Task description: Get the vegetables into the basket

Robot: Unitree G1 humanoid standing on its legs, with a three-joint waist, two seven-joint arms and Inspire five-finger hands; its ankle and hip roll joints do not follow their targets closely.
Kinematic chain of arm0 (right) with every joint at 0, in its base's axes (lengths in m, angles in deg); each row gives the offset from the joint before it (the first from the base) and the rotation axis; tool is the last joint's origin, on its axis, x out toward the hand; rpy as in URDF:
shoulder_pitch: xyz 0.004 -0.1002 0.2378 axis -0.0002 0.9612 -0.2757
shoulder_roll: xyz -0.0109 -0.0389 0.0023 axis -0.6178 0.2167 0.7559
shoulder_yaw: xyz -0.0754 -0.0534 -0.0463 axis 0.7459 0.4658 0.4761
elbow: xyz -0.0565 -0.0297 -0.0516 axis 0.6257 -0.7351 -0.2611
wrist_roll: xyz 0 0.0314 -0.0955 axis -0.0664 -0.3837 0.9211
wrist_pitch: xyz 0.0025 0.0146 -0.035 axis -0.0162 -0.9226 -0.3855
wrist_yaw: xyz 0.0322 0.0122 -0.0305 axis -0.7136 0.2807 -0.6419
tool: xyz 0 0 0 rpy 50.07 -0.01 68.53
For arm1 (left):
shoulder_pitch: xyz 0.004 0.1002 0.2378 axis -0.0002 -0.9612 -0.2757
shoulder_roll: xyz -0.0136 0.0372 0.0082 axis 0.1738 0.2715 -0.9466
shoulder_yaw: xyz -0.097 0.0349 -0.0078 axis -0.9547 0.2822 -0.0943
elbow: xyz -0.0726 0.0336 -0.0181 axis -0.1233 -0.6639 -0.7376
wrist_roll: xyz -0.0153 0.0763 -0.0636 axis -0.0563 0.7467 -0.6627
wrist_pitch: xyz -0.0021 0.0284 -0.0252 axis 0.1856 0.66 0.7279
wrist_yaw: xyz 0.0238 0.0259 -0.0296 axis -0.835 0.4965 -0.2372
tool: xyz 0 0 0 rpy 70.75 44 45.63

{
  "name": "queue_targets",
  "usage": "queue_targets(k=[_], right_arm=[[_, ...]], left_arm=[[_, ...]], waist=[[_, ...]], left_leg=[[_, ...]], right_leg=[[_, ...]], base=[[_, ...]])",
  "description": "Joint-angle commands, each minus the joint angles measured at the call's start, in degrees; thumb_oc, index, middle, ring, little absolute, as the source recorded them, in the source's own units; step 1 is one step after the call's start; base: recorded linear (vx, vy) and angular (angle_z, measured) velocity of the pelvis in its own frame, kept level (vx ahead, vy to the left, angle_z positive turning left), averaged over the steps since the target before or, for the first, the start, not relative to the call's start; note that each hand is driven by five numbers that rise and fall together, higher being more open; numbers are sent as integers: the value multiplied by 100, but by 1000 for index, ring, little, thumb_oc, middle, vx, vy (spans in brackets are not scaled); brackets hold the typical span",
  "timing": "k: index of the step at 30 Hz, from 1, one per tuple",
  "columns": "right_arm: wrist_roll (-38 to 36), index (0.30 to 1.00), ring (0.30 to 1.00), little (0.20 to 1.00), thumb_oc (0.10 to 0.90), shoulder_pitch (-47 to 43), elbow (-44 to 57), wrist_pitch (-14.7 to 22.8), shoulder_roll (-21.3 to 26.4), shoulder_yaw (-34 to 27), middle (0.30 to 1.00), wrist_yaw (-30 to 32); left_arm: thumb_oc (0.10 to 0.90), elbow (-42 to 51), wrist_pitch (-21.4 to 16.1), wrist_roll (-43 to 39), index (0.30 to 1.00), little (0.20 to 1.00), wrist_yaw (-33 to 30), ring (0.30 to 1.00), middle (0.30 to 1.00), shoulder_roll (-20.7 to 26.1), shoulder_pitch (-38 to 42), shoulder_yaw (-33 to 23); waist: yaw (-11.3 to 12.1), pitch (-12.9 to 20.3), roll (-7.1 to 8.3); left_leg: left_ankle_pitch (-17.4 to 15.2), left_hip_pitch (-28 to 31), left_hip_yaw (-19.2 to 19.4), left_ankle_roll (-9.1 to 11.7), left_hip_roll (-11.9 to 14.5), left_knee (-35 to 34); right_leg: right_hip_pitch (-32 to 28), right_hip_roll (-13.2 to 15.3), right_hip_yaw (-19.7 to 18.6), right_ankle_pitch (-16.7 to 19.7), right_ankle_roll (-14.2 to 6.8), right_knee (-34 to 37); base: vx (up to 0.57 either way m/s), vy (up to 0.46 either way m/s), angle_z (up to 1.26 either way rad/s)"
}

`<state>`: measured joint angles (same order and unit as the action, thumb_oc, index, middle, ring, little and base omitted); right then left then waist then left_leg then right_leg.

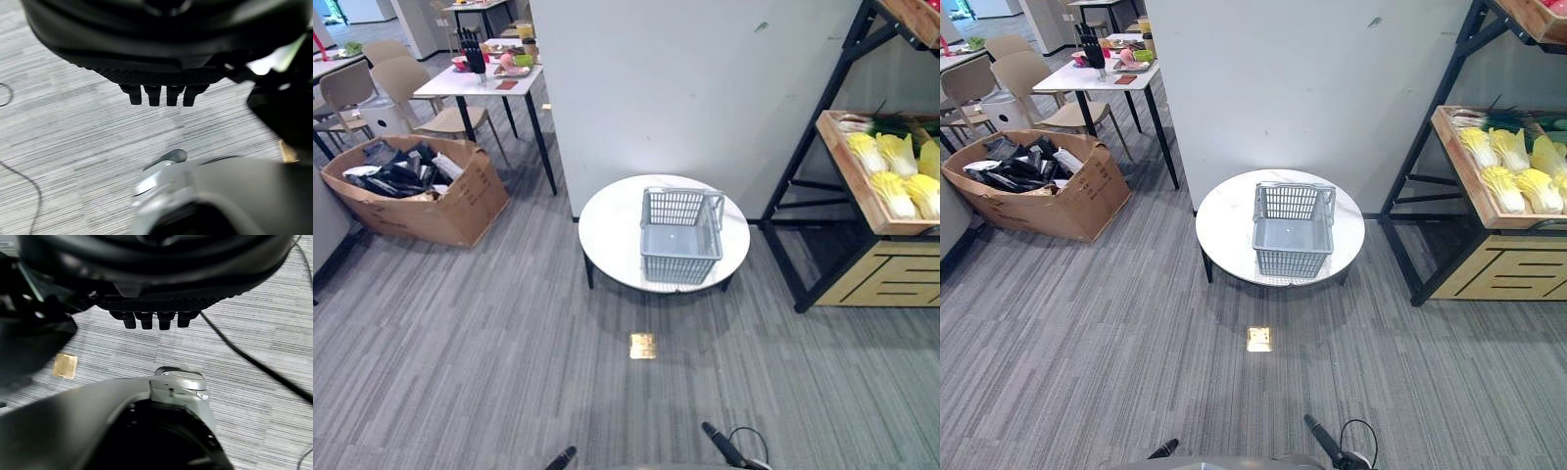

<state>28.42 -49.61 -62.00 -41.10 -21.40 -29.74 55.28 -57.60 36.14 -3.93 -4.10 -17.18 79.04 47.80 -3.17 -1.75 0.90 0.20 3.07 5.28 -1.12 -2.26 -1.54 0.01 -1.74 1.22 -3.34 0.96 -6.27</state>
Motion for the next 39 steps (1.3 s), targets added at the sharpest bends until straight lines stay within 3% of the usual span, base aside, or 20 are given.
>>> queue_targets(k=[1, 21, 32, 36, 39], right_arm=[[-165, 1000, 1000, 1000, 900, -379, -162, 185, -24, 28, 1000, -39], [-192, 1000, 1000, 1000, 900, -325, -216, 192, -72, 35, 1000, -128], [-261, 1000, 1000, 1000, 900, -440, -195, 145, 28, -62, 1000, -137], [-292, 1000, 1000, 1000, 900, -531, -88, 148, 78, -103, 1000, -138], [-447, 1000, 1000, 1000, 900, -595, -16, 154, 131, -216, 1000, -139]], left_arm=[[900, 23, -173, -5, 1000, 1000, 20, 1000, 1000, -86, 484, 41], [900, 11, -211, -223, 1000, 1000, 101, 1000, 1000, -81, 386, -94], [900, 206, -268, -409, 1000, 1000, 148, 1000, 1000, -55, 430, -74], [900, 295, -266, -435, 1000, 1000, 177, 1000, 1000, 7, 496, -71], [900, 375, -281, -525, 1000, 1000, 176, 1000, 1000, 60, 530, -125]], waist=[[-107, -180, 144], [-50, -149, 181], [17, -261, 178], [43, -416, 169], [15, -594, 151]], left_leg=[[-121, 419, 227, 451, 312, -346], [-151, 478, 195, 420, 264, -346], [-196, 442, 150, 278, 134, -346], [-213, 426, 118, 142, 69, -346], [-224, 458, 99, 92, 35, -346]], right_leg=[[-456, 605, -386, 681, -868, 1127], [-526, 638, -352, 689, -882, 1127], [-431, 797, -381, 780, -972, 1030], [38, 797, -467, 704, -1085, 138], [444, 822, -444, 956, -1241, -615]], base=[[0, 0, 0], [0, 2, 0], [1, 48, 0], [-38, 112, -3], [-6, 82, -1]])
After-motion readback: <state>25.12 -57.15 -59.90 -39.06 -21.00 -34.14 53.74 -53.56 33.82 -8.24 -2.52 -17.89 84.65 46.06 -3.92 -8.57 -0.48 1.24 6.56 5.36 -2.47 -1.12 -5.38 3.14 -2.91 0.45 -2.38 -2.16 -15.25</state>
